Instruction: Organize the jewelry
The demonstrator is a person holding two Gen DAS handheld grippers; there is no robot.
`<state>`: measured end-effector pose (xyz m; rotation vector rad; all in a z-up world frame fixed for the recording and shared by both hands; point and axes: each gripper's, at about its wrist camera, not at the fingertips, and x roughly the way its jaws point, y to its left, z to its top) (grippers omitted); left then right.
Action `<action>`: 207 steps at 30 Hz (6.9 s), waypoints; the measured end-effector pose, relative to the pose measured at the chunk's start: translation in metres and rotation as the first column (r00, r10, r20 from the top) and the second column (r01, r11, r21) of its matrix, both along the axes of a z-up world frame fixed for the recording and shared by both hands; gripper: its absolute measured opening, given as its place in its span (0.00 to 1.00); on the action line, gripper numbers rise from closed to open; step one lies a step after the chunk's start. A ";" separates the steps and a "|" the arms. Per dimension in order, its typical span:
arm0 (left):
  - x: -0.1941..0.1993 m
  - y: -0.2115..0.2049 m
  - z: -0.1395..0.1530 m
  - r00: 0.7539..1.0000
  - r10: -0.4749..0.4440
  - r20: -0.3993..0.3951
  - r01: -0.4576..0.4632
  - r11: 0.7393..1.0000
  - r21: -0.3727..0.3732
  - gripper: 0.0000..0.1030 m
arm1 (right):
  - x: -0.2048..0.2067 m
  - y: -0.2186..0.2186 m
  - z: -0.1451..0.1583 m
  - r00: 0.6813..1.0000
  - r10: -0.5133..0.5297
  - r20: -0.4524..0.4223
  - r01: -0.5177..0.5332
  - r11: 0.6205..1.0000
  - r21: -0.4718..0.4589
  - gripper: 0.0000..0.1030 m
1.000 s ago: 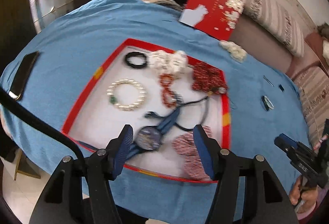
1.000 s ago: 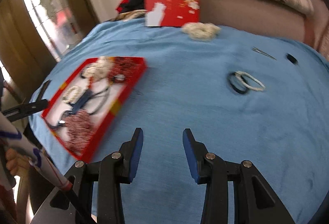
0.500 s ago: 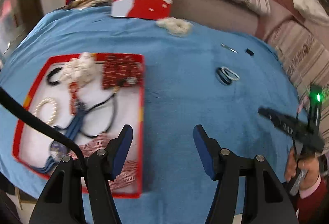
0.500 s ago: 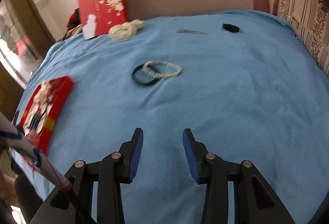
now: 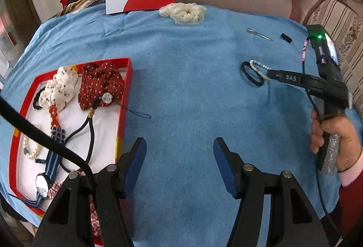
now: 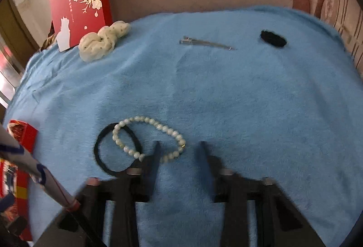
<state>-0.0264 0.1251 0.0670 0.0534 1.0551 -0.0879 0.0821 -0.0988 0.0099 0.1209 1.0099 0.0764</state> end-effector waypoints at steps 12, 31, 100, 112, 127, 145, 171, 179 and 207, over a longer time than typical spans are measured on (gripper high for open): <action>0.015 -0.024 -0.009 0.999 -0.041 -0.004 0.041 0.998 0.055 0.59 | -0.072 -0.057 0.012 0.995 -0.083 0.060 0.086 0.995 -0.041 0.06; 0.120 -0.090 -0.038 0.991 -0.091 -0.096 0.072 0.979 -0.191 0.59 | -0.076 -0.088 -0.001 0.987 -0.148 0.066 0.136 0.978 0.155 0.07; -0.047 0.315 -0.023 0.870 0.489 -0.064 -0.491 0.849 -0.196 0.04 | -0.104 0.299 0.122 0.858 0.498 0.124 -0.507 0.860 0.054 0.06; -0.047 0.320 -0.024 0.861 0.506 -0.058 -0.505 0.832 -0.229 0.05 | -0.070 0.351 0.072 0.878 0.479 0.023 -0.479 0.876 0.060 0.06; -0.083 0.299 0.034 0.859 0.501 0.106 -0.467 0.851 -0.243 0.48 | -0.091 0.319 0.061 0.883 0.469 0.010 -0.469 0.883 0.007 0.39; -0.182 0.221 0.107 0.690 0.522 0.501 -0.566 0.821 -0.074 0.96 | -0.196 0.230 0.090 0.915 0.365 0.174 -0.355 0.931 -0.083 0.54; -0.164 0.141 0.062 0.864 0.461 0.203 -0.466 0.884 -0.028 1.00 | -0.213 0.189 0.060 0.960 0.253 0.121 -0.245 0.967 -0.073 0.60; -0.161 0.146 0.053 0.868 0.473 0.150 -0.477 0.879 -0.014 1.00 | -0.212 0.194 0.056 0.961 0.254 0.108 -0.244 0.965 -0.095 0.62; -0.150 0.155 0.024 0.872 0.486 0.059 -0.488 0.872 0.025 1.00 | -0.208 0.204 0.042 0.962 0.264 0.074 -0.252 0.958 -0.139 0.66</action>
